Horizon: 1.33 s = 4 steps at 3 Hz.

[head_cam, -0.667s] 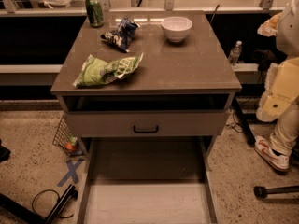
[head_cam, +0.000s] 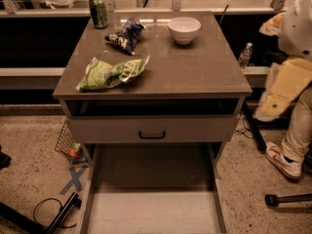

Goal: Place green jalapeno chip bag into middle drawer

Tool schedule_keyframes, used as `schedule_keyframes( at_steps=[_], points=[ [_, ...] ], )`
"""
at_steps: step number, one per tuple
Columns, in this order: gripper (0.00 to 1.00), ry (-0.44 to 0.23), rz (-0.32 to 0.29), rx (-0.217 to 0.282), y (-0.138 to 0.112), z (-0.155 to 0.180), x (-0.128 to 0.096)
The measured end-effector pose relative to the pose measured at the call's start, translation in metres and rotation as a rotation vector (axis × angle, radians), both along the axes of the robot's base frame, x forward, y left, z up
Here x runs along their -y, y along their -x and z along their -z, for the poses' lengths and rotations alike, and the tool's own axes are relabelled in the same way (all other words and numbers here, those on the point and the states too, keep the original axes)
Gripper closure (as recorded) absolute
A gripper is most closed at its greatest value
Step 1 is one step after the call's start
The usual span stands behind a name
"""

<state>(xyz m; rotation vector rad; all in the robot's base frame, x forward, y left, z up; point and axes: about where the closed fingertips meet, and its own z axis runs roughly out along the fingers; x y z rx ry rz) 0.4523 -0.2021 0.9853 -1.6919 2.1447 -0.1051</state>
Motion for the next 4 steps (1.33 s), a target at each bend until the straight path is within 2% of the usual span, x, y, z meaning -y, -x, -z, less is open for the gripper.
schedule_keyframes(
  at_steps=[1,2,3,4],
  points=[
    [0.0,-0.12,-0.088,0.072,-0.047,0.005,-0.043],
    [0.0,-0.184,-0.142,0.103,-0.076,0.007,-0.074],
    [0.0,-0.232,-0.174,0.134,-0.097,0.016,-0.12],
    [0.0,-0.231,-0.182,0.13,-0.101,0.019,-0.124]
  ],
)
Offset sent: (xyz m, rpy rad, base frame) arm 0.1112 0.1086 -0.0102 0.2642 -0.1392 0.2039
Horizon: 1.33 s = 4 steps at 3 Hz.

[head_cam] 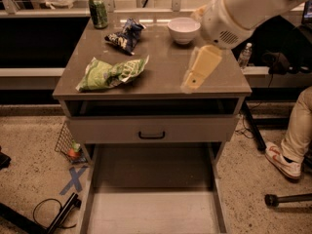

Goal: Place green jalapeno chip bag into middle drawer

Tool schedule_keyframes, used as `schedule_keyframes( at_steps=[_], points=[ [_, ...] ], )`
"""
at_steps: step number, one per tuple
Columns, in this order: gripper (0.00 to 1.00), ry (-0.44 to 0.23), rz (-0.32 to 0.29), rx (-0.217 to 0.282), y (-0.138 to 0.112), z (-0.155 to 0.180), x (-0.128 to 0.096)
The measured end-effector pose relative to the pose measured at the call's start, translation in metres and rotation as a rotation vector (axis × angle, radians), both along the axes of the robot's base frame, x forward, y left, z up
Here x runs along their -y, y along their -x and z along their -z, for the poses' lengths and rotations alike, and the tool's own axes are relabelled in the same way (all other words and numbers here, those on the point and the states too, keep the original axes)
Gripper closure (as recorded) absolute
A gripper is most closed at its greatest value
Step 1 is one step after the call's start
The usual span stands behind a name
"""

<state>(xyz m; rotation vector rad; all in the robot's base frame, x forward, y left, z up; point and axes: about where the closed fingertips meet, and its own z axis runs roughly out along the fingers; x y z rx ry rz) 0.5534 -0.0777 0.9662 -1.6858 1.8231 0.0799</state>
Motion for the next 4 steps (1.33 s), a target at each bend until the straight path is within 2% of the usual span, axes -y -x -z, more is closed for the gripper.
schedule_keyframes(
  at_steps=[1,2,3,4],
  points=[
    [0.0,0.007,-0.035,-0.012,-0.016,0.014,-0.018],
    [0.0,0.002,-0.088,-0.041,-0.05,0.047,-0.053],
    [0.0,-0.009,-0.112,-0.089,-0.085,0.078,-0.084],
    [0.0,-0.029,-0.108,-0.144,-0.116,0.1,-0.108]
  ],
)
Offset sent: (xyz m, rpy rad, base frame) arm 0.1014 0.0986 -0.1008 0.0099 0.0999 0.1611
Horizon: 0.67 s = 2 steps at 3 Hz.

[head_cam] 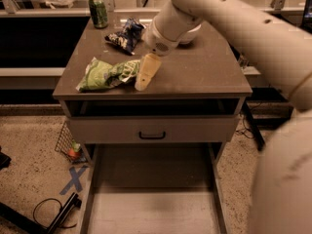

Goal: Place green jalapeno chip bag into middle drawer

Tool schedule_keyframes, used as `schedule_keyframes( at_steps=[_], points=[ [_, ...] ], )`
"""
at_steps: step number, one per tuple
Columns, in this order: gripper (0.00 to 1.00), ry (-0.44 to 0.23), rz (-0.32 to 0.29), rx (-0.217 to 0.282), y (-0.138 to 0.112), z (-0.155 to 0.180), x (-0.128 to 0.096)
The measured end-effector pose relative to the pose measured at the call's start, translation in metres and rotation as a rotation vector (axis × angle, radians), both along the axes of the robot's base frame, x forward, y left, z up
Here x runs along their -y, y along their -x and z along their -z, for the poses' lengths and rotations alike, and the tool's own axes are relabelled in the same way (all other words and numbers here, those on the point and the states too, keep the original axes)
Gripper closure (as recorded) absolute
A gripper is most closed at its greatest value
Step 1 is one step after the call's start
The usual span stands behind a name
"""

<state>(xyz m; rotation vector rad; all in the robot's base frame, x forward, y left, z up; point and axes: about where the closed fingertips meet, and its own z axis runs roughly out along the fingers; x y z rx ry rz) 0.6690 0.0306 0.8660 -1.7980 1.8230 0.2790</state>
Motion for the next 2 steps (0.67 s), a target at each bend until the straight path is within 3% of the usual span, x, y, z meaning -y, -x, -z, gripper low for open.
schedule_keyframes(
  at_steps=[1,2],
  points=[
    [0.16,-0.04,-0.02,-0.054,-0.015,0.017,-0.026],
    [0.47,-0.09,-0.06,-0.105,-0.016,0.033,-0.052]
  ],
)
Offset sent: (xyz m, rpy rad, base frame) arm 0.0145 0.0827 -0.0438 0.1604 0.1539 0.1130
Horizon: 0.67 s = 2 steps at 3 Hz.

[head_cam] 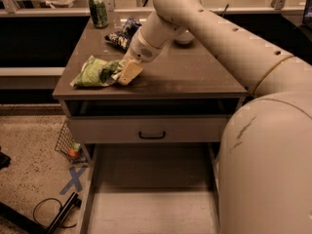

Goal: Place green jalapeno chip bag into middle drawer

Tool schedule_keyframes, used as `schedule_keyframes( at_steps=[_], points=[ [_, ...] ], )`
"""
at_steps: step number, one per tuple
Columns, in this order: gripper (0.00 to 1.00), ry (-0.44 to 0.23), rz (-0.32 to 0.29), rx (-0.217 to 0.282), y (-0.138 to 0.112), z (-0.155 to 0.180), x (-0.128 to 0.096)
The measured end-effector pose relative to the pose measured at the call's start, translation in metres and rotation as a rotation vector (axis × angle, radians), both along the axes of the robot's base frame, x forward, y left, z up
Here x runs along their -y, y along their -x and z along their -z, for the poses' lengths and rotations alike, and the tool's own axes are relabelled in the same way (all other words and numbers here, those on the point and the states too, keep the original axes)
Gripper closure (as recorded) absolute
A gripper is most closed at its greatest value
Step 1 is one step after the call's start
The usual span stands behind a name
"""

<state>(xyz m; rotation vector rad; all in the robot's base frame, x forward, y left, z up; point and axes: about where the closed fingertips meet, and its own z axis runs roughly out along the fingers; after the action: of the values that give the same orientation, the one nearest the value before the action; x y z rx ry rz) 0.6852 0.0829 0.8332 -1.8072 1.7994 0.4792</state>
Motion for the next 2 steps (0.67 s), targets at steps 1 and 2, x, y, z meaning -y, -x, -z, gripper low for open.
schedule_keyframes(
  at_steps=[1,2],
  points=[
    [0.7,0.005,0.0,0.0,0.0002,0.001,-0.0001],
    [0.93,0.005,-0.004,-0.004,0.0007,0.0036,-0.0021]
  ],
)
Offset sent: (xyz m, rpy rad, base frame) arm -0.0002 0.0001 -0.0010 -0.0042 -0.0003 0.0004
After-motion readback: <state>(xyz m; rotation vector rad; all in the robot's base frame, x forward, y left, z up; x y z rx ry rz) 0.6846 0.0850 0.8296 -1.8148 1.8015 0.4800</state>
